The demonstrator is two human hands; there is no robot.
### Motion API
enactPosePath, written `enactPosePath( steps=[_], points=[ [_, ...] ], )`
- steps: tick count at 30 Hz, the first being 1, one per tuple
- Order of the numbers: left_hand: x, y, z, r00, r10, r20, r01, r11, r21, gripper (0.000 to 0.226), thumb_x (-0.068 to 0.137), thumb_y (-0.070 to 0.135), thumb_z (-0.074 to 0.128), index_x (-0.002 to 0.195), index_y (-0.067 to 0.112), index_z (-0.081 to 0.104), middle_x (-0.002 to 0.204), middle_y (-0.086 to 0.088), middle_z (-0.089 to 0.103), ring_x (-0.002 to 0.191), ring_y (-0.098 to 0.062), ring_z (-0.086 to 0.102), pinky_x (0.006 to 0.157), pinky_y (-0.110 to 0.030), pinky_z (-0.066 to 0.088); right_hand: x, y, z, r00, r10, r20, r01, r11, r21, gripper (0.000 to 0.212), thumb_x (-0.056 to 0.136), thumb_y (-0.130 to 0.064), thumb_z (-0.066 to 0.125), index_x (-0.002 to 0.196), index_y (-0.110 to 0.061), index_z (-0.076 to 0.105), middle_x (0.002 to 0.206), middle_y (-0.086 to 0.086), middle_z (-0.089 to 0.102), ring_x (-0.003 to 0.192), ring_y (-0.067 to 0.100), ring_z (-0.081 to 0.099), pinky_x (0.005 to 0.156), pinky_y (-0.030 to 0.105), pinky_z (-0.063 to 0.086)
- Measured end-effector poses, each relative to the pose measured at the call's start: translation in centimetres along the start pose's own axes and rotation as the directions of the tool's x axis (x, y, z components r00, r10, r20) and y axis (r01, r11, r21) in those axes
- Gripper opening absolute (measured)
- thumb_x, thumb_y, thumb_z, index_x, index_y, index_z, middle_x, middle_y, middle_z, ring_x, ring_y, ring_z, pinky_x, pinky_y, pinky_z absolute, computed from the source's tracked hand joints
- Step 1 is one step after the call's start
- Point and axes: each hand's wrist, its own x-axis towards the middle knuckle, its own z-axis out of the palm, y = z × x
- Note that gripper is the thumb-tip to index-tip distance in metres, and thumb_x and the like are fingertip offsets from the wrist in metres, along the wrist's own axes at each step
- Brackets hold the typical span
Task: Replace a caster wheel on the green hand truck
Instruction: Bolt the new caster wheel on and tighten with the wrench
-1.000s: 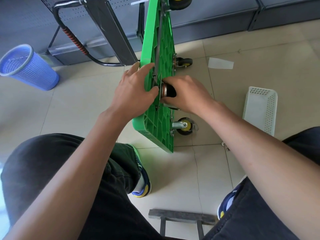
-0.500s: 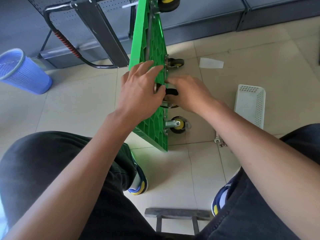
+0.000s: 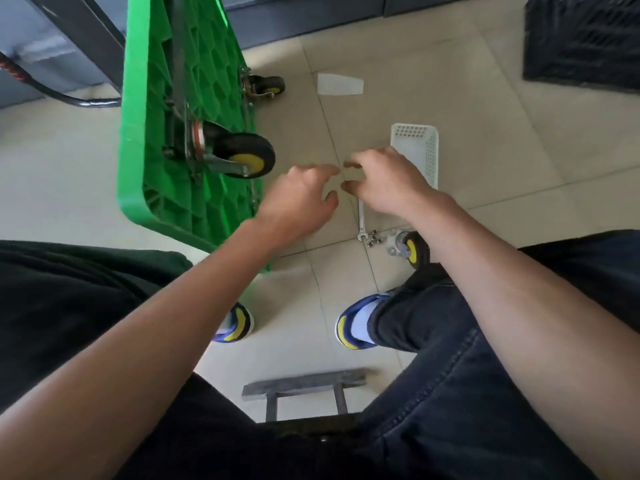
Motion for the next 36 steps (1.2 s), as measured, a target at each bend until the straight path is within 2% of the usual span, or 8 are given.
enactPosePath(
  steps=[5,14,17,23,27,31,34,36],
  points=[
    [0.7,0.5,5.9,0.987,-0.020,0.162,0.018,1.000,0.014,0.046,0.095,0.030,0.057,0.141,0.023,0.055,0.129,-0.006,0.066,0.115,-0.031,0.062,0.093,-0.043,0.054,-1.9,4.7,2.2,0.991,0.124,0.048,-0.126,0.991,0.035,0.044,0.095,-0.035,0.065,0.137,-0.023,0.063,0.136,0.010,0.063,0.124,0.031,0.058,0.098,0.039,0.050],
    [2.2,-0.2,11.1,0.956,-0.054,0.287,0.056,0.998,0.001,0.046,0.093,0.037,0.053,0.139,0.031,0.056,0.126,-0.002,0.067,0.117,-0.032,0.061,0.092,-0.046,0.054,-3.0,11.0,8.9,0.936,0.304,0.177,-0.334,0.926,0.177,0.039,0.094,-0.035,0.064,0.127,-0.016,0.067,0.127,0.009,0.068,0.120,0.028,0.060,0.099,0.042,0.050],
    [3.2,-0.6,13.0,0.941,-0.078,0.330,0.089,0.996,-0.019,0.045,0.095,0.035,0.054,0.139,0.028,0.057,0.124,-0.004,0.068,0.117,-0.033,0.060,0.094,-0.042,0.051,-2.6,12.1,11.0,0.917,0.352,0.185,-0.388,0.896,0.215,0.036,0.093,-0.034,0.061,0.125,-0.019,0.069,0.126,0.008,0.069,0.121,0.028,0.060,0.100,0.041,0.050],
    [4.4,-2.2,16.8,0.904,-0.148,0.400,0.175,0.984,-0.031,0.048,0.092,0.036,0.054,0.138,0.025,0.056,0.129,-0.009,0.064,0.117,-0.035,0.060,0.097,-0.044,0.051,-0.8,13.2,15.3,0.883,0.434,0.176,-0.468,0.840,0.276,0.027,0.094,-0.020,0.058,0.102,0.000,0.073,0.101,0.019,0.074,0.097,0.033,0.069,0.085,0.042,0.055],
    [5.8,-3.2,18.7,0.883,-0.173,0.436,0.214,0.976,-0.048,0.045,0.090,0.035,0.054,0.133,0.023,0.059,0.126,-0.009,0.066,0.115,-0.035,0.061,0.094,-0.045,0.053,1.1,14.4,18.3,0.840,0.503,0.203,-0.542,0.776,0.323,0.027,0.095,-0.009,0.054,0.116,0.001,0.069,0.111,0.021,0.073,0.104,0.035,0.067,0.091,0.045,0.054],
    [7.9,-4.2,20.1,0.874,-0.185,0.449,0.247,0.965,-0.084,0.044,0.093,0.032,0.056,0.135,0.024,0.058,0.129,-0.007,0.065,0.117,-0.033,0.061,0.095,-0.043,0.052,3.9,15.0,21.0,0.831,0.523,0.188,-0.556,0.784,0.278,0.028,0.099,-0.011,0.052,0.124,-0.003,0.064,0.122,0.016,0.069,0.115,0.033,0.062,0.089,0.035,0.046],
    [9.1,-4.8,20.8,0.875,-0.182,0.449,0.257,0.960,-0.110,0.043,0.092,0.032,0.055,0.135,0.025,0.058,0.126,-0.006,0.066,0.114,-0.032,0.061,0.093,-0.042,0.053,5.8,15.3,22.3,0.823,0.550,0.143,-0.568,0.789,0.234,0.024,0.098,-0.012,0.052,0.117,-0.003,0.064,0.113,0.015,0.070,0.108,0.032,0.065,0.080,0.036,0.049],
    [9.8,-5.2,21.3,0.868,-0.186,0.460,0.269,0.956,-0.121,0.044,0.092,0.032,0.055,0.136,0.025,0.057,0.126,-0.006,0.066,0.113,-0.031,0.061,0.093,-0.042,0.053,6.7,15.6,22.8,0.800,0.591,0.108,-0.597,0.762,0.252,0.022,0.097,-0.009,0.054,0.114,0.000,0.065,0.109,0.017,0.071,0.101,0.032,0.067,0.084,0.042,0.055]
  ],
)
